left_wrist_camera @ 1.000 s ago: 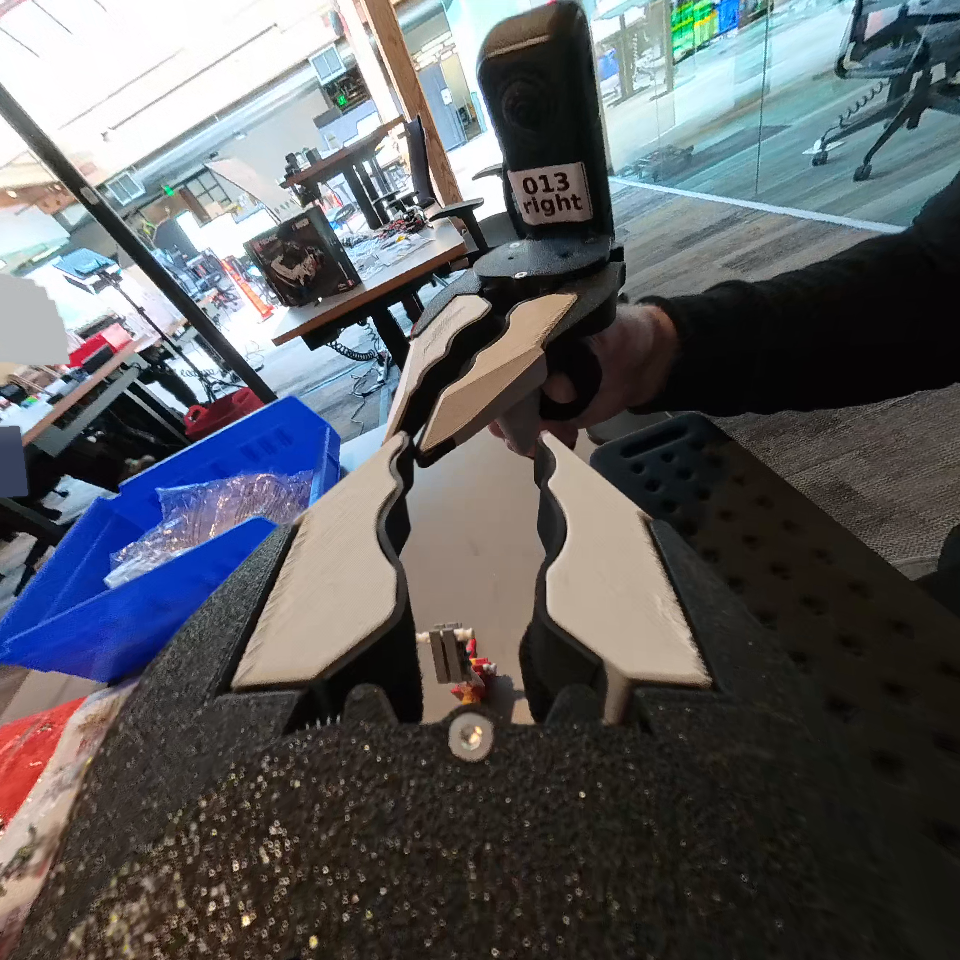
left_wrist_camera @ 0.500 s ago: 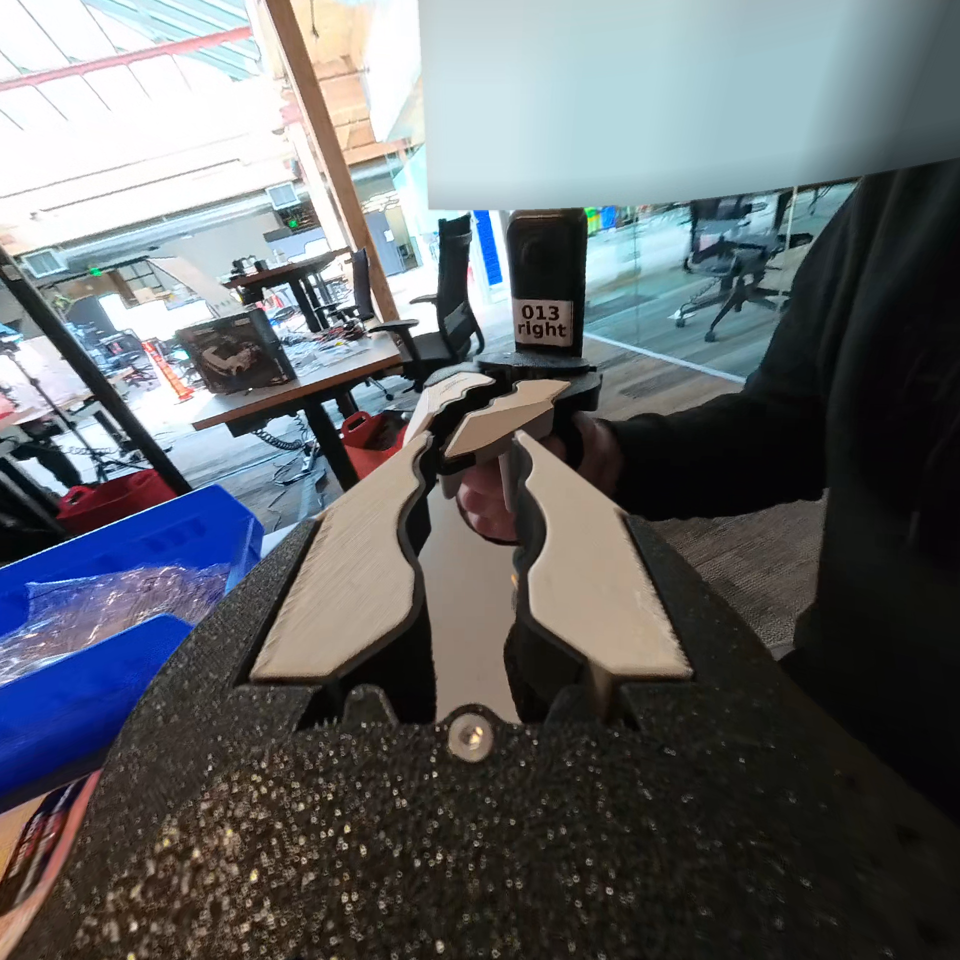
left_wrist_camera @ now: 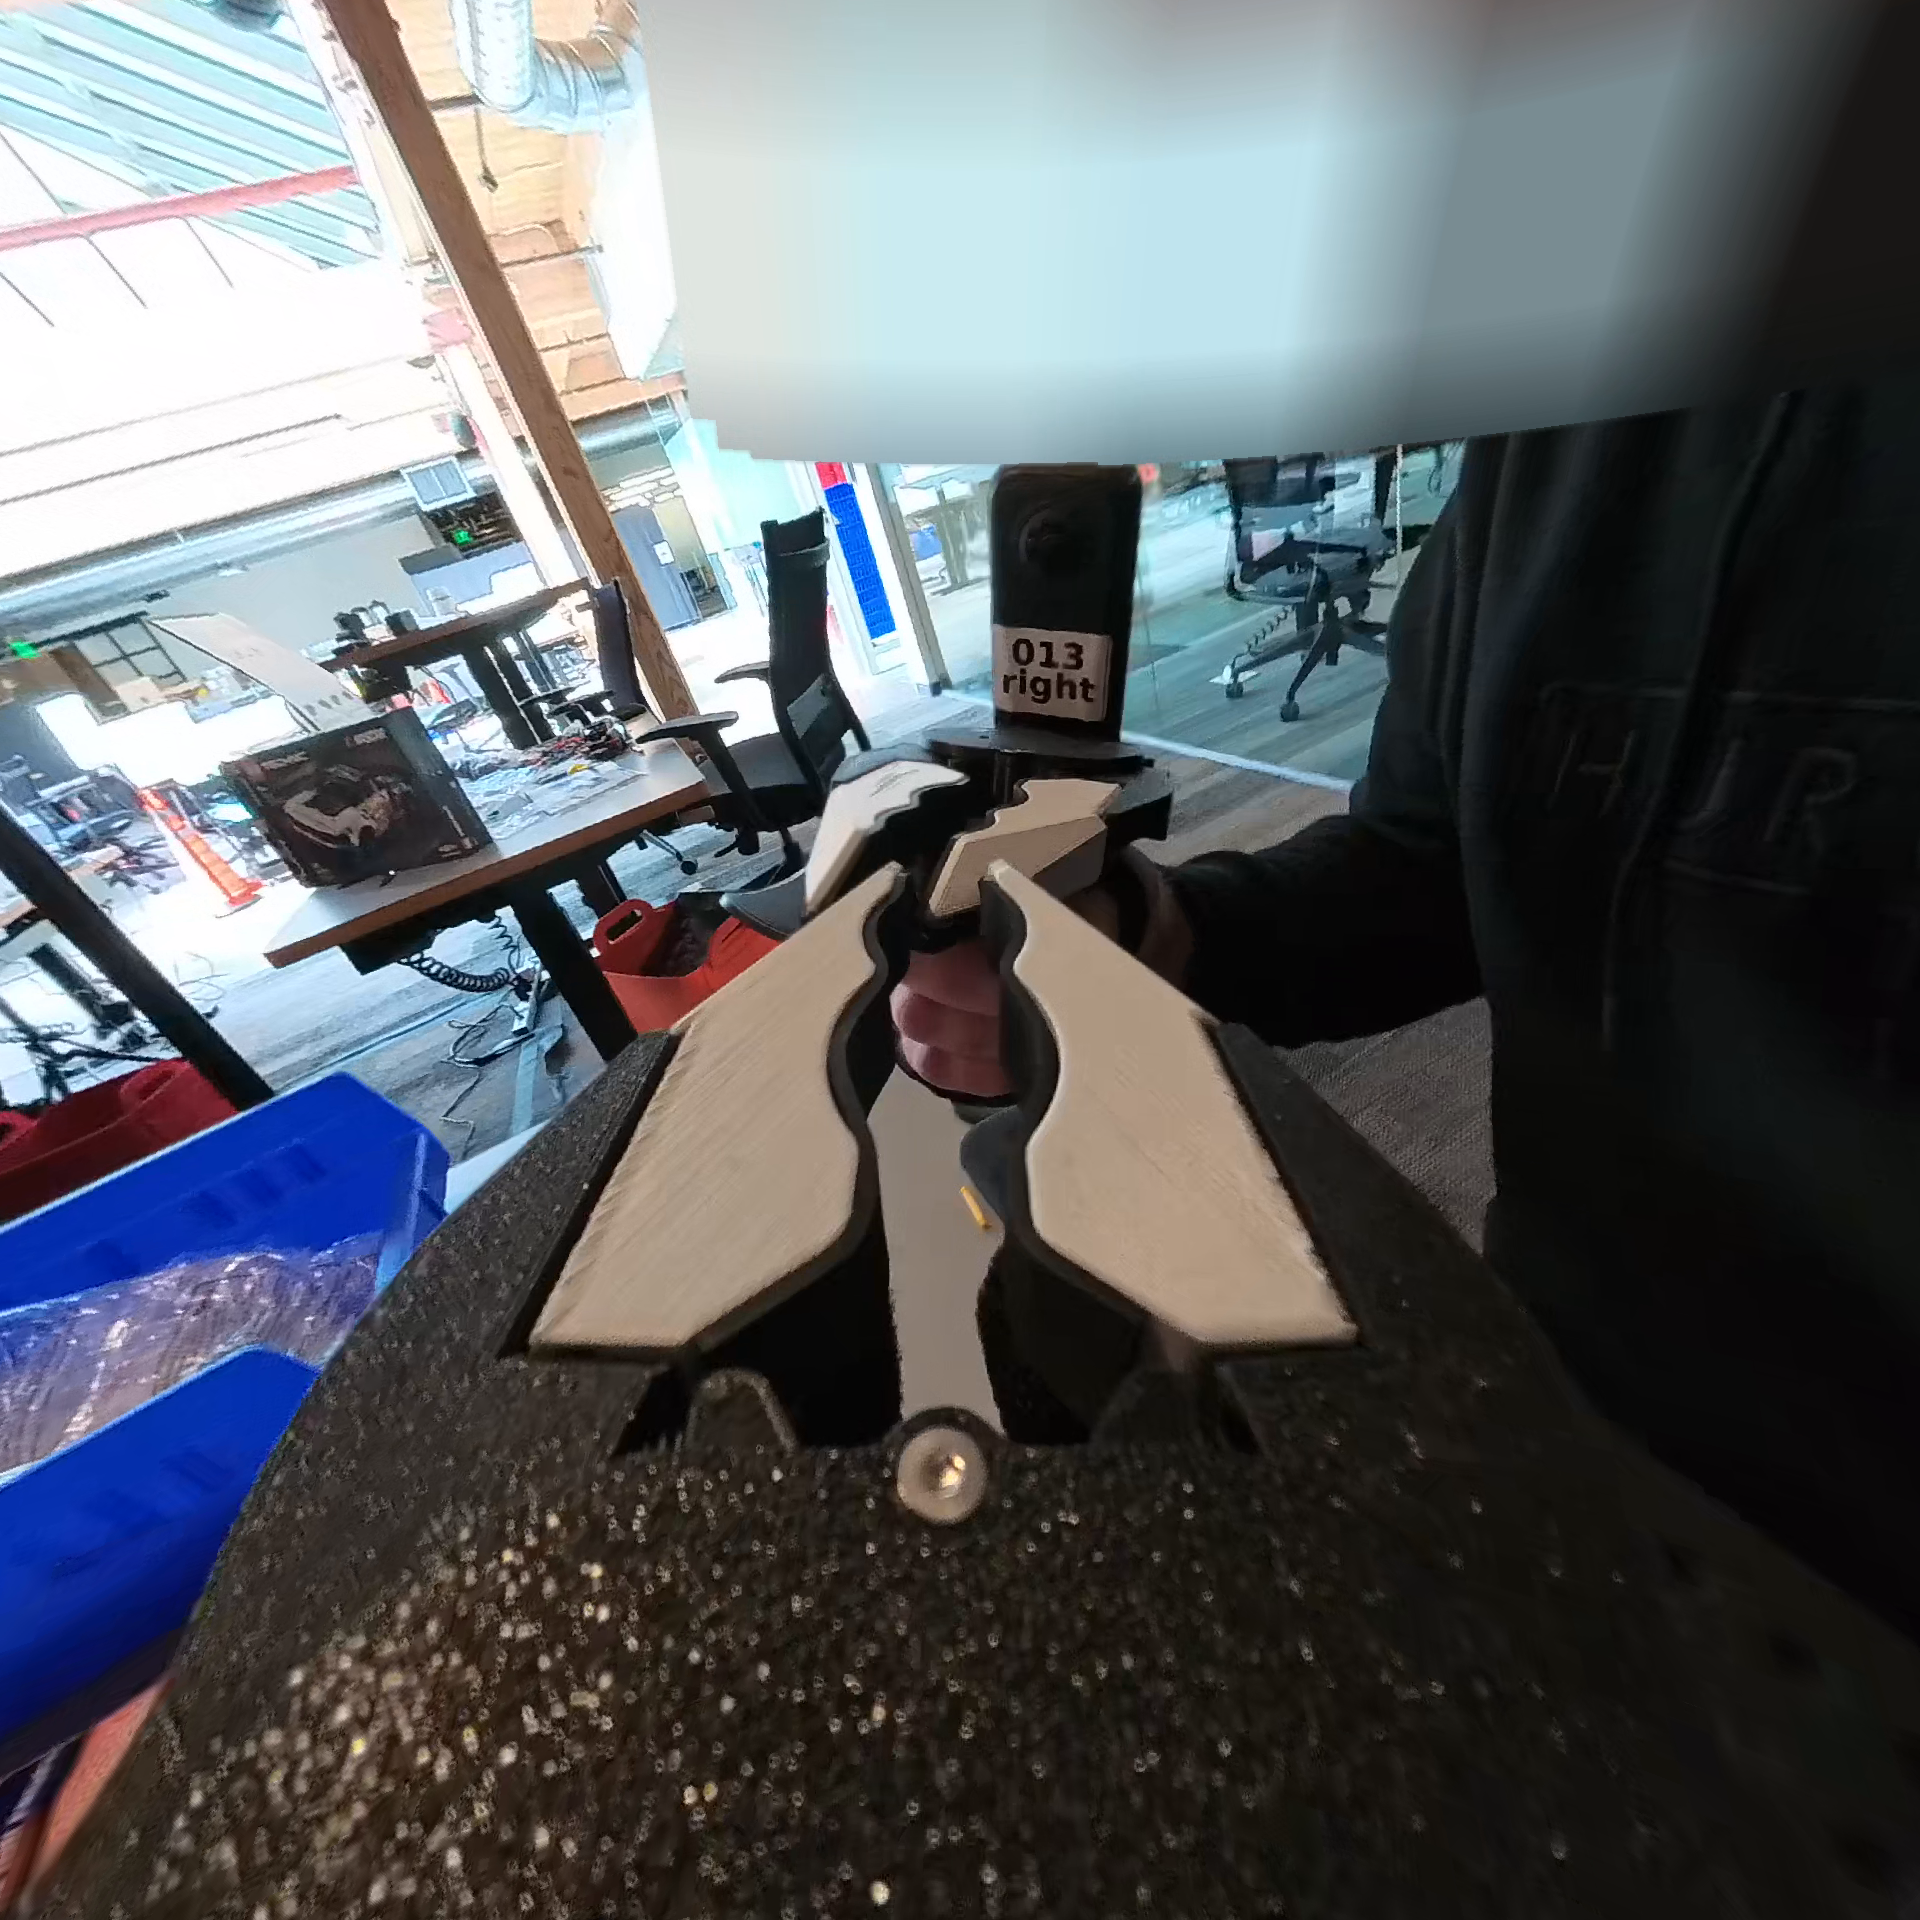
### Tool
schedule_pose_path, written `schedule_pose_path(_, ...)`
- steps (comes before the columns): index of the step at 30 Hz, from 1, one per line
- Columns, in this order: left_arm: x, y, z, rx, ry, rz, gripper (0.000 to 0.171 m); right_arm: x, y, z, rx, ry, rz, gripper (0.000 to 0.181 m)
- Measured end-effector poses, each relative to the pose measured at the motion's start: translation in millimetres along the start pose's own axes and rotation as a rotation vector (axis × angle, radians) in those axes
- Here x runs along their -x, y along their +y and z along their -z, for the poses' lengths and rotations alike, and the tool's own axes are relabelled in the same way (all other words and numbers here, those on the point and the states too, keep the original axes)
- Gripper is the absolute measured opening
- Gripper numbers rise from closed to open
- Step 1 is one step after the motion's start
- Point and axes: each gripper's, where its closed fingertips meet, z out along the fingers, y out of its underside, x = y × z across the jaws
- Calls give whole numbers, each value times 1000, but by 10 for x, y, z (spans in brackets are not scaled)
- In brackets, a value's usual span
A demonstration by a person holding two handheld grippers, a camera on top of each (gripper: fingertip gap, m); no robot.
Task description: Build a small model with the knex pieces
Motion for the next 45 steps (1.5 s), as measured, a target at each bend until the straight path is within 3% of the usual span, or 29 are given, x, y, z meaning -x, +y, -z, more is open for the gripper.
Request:
schedule_pose_path(6,-81,13,-37,124,-28,-173,8,110,1,54,-27,-67,-77,7)
schedule_pose_path(18,-255,-70,-119,195,-6,-312,7,235,-143,174,-70,17,120,5)
schedule_pose_path(31,-348,-124,-122,70,108,-111,7,317,-200,206,-55,50,217,7)
schedule_pose_path(36,-375,-116,-116,-45,174,20,1,360,-163,214,-21,21,241,4)
schedule_pose_path(45,-403,-80,-125,-82,210,62,0,402,-116,235,37,-19,284,0)
